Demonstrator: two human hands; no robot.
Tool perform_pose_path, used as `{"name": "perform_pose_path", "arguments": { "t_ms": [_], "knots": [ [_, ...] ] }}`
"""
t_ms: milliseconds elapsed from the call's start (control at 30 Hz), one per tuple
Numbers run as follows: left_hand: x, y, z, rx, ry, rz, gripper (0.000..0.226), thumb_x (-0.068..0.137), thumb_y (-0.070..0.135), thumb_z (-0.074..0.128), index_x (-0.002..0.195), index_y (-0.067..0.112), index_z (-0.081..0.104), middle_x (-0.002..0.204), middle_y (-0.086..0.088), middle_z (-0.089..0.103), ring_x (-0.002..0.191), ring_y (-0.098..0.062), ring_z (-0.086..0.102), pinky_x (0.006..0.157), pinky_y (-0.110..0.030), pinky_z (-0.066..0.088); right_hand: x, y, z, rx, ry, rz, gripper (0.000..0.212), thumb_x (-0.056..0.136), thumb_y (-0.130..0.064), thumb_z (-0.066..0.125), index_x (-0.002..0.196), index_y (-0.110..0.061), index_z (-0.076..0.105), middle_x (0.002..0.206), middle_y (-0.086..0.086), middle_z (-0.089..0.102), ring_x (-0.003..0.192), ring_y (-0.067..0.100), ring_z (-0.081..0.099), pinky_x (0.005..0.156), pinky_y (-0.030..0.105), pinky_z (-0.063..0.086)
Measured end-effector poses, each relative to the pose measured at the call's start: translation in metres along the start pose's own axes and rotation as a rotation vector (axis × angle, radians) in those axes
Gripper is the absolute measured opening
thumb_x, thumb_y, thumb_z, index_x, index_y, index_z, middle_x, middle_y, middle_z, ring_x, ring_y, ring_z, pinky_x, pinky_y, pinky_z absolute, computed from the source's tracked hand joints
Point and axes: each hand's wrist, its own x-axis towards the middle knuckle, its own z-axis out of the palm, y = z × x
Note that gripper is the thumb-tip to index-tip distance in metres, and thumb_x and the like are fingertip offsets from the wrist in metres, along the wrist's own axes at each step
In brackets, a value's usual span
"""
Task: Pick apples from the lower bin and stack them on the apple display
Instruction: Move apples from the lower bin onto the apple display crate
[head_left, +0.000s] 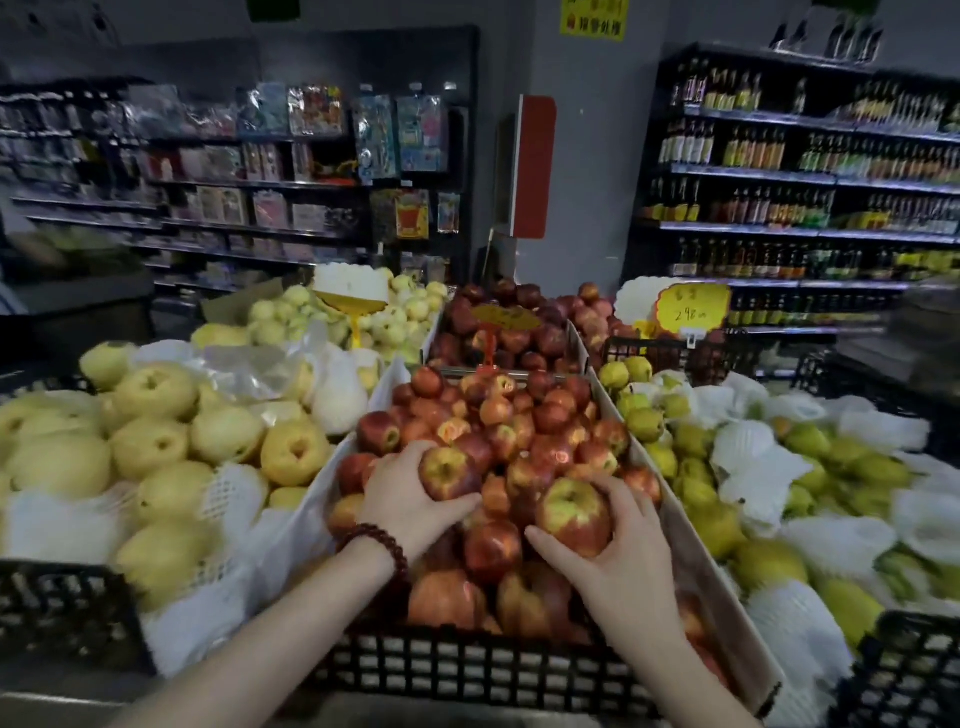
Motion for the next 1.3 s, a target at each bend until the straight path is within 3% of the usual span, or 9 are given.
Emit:
{"name": "perform_pose_path", "arguments": {
  "t_ms": [267,433,567,700,800,900,1033,1167,1300],
  "knots": [
    [0.089,-0.005,0.054,0.205,-0.293,0.067,0.07,0.07,0.039,0.074,0.129,0.029,0.038,0.129,-0.007,0.054,0.116,-0.029,0.055,0.097,-0.039,0.047,0.089,0.017,0.04,-0.163,-0.012,0.119,0.076,0.067,-0.032,0.082,0.134,-0.014,0.049,0.127,0.006,0.057,0.118,0.022,0.053,0.091,0.021,0.038],
    [0.093,-0.021,0.078,0.348,-0.463,0.077,0.061,0.079,0.039,0.064,0.132,0.03,0.038,0.136,-0.004,0.048,0.122,-0.03,0.048,0.108,-0.05,0.033,0.111,0.035,0.055,-0.188,-0.027,0.212,0.076,0.072,-0.026,0.079,0.138,-0.015,0.042,0.135,0.006,0.049,0.125,0.026,0.049,0.1,0.033,0.043],
    [0.095,-0.028,0.074,0.206,-0.422,0.083,0.055,0.081,0.038,0.061,0.131,0.024,0.043,0.134,-0.005,0.05,0.12,-0.026,0.05,0.102,-0.039,0.042,0.111,0.055,0.063,-0.215,-0.108,0.271,0.074,0.076,-0.024,0.075,0.138,-0.02,0.037,0.137,0.009,0.048,0.12,0.031,0.053,0.098,0.041,0.049],
    [0.086,-0.024,0.061,0.132,-0.375,0.071,0.045,0.087,0.031,0.057,0.129,0.021,0.045,0.131,-0.006,0.052,0.119,-0.023,0.052,0.098,-0.031,0.044,0.112,0.058,0.062,-0.308,-0.259,0.327,0.092,0.084,-0.045,0.065,0.153,-0.022,0.009,0.159,0.014,0.017,0.145,0.035,0.019,0.115,0.048,0.028],
    [0.074,-0.017,0.052,0.091,-0.318,0.087,0.046,0.087,0.029,0.057,0.13,0.021,0.044,0.13,-0.005,0.053,0.115,-0.022,0.055,0.093,-0.027,0.044,0.112,0.049,0.055,-0.32,-0.162,0.232,0.086,0.084,-0.048,0.063,0.151,-0.016,0.018,0.157,0.016,0.021,0.145,0.036,0.017,0.115,0.049,0.026],
    [0.054,-0.01,0.046,0.025,-0.228,0.105,0.046,0.085,0.028,0.058,0.129,0.023,0.045,0.128,-0.002,0.057,0.103,-0.023,0.061,0.082,-0.024,0.045,0.101,0.037,0.049,-0.214,-0.041,0.091,0.056,0.086,-0.032,0.063,0.135,-0.011,0.044,0.138,0.014,0.047,0.128,0.031,0.043,0.103,0.039,0.041],
    [0.029,-0.003,0.04,-0.093,-0.152,0.099,0.04,0.082,0.027,0.063,0.12,0.023,0.054,0.113,0.003,0.061,0.105,-0.018,0.061,0.081,-0.02,0.042,0.076,0.017,0.043,0.058,0.005,0.057,0.014,0.086,-0.022,0.064,0.099,-0.016,0.063,0.086,0.004,0.07,0.076,0.022,0.066,0.071,0.035,0.053],
    [0.004,-0.006,0.026,-0.377,-0.109,-0.012,0.015,0.066,0.035,0.067,0.079,0.031,0.06,0.077,0.009,0.06,0.092,-0.024,0.065,0.084,-0.034,0.053,0.043,0.011,0.045,0.462,-0.103,0.222,0.006,0.087,-0.018,0.063,0.083,-0.014,0.065,0.066,0.006,0.065,0.056,0.022,0.061,0.051,0.029,0.049],
    [-0.05,-0.015,0.019,-0.588,-0.118,-0.024,0.001,0.076,0.024,0.07,0.076,0.023,0.069,0.067,0.007,0.062,0.072,-0.016,0.061,0.072,-0.033,0.054,-0.013,0.01,0.041,0.694,-0.188,0.234,0.011,0.09,-0.017,0.062,0.08,-0.013,0.065,0.066,0.009,0.065,0.053,0.02,0.06,0.046,0.025,0.048]
  ]
}}
